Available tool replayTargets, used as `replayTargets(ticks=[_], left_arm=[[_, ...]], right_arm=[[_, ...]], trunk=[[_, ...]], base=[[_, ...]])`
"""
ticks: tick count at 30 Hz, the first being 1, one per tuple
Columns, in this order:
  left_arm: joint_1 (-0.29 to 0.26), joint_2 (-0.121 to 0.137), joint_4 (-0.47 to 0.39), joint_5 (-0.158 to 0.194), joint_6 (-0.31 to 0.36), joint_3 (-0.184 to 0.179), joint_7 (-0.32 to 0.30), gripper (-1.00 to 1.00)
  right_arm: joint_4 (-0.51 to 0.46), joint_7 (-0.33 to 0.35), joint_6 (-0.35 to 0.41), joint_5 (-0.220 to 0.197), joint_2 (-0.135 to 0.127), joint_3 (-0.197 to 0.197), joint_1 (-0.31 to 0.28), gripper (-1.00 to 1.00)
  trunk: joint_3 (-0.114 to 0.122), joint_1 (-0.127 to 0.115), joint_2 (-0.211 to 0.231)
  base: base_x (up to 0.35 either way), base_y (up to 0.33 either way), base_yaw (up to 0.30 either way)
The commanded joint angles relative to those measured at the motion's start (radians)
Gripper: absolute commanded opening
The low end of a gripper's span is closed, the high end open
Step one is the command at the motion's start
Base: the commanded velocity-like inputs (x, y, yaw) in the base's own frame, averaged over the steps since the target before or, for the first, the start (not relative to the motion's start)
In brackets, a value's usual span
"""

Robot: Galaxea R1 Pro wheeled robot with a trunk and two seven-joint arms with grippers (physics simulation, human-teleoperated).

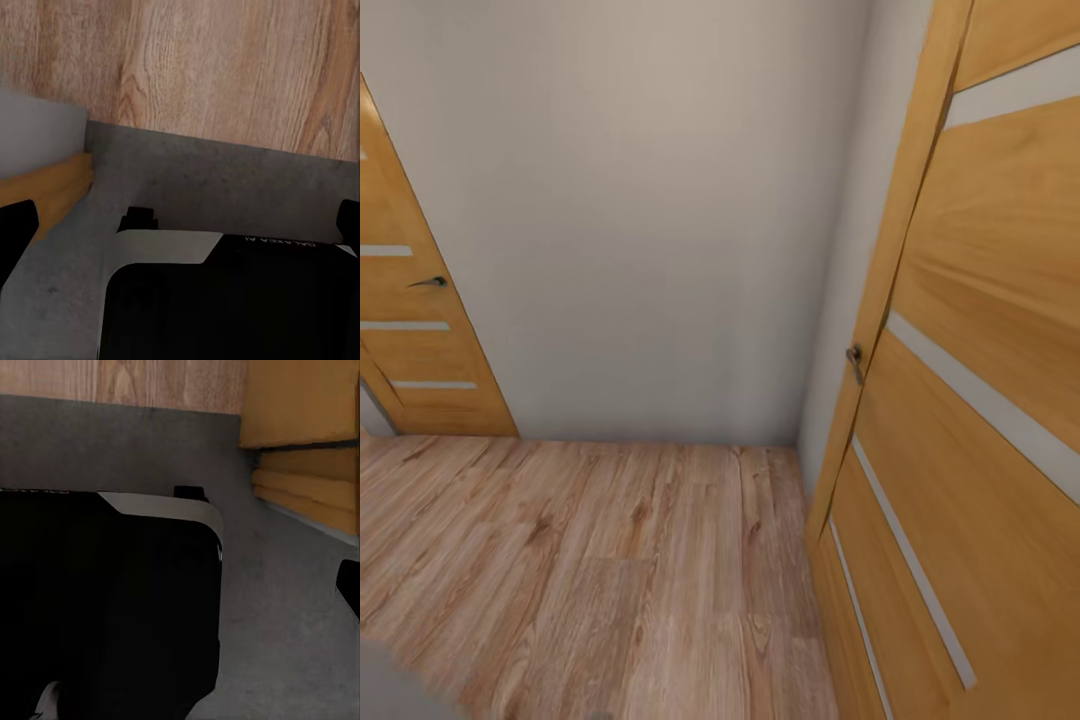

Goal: Move the two storage containers from the living room to the garage. In the garage, place one container on the floor and stack the other container on top of it (either order is fine).

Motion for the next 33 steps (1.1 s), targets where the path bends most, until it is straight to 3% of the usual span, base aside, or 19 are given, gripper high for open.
replayTargets(ticks=[1,20,33], left_arm=[[-0.001,0.000,0.000,0.010,0.002,0.000,-0.004,1.00],[0.000,0.000,0.000,0.010,0.002,0.000,-0.004,1.00],[0.000,0.000,0.000,0.010,0.003,0.000,-0.004,1.00]], right_arm=[[0.003,-0.001,-0.004,-0.008,0.001,0.008,-0.001,1.00],[0.003,-0.001,-0.004,-0.008,0.002,0.008,-0.001,1.00],[0.003,-0.001,-0.004,-0.006,0.003,0.008,0.000,1.00]], trunk=[[-0.002,0.001,-0.001],[-0.002,0.001,-0.001],[-0.002,0.001,-0.001]], base=[[0.321,0.000,0.000],[0.276,0.000,0.000],[0.042,0.000,0.000]])
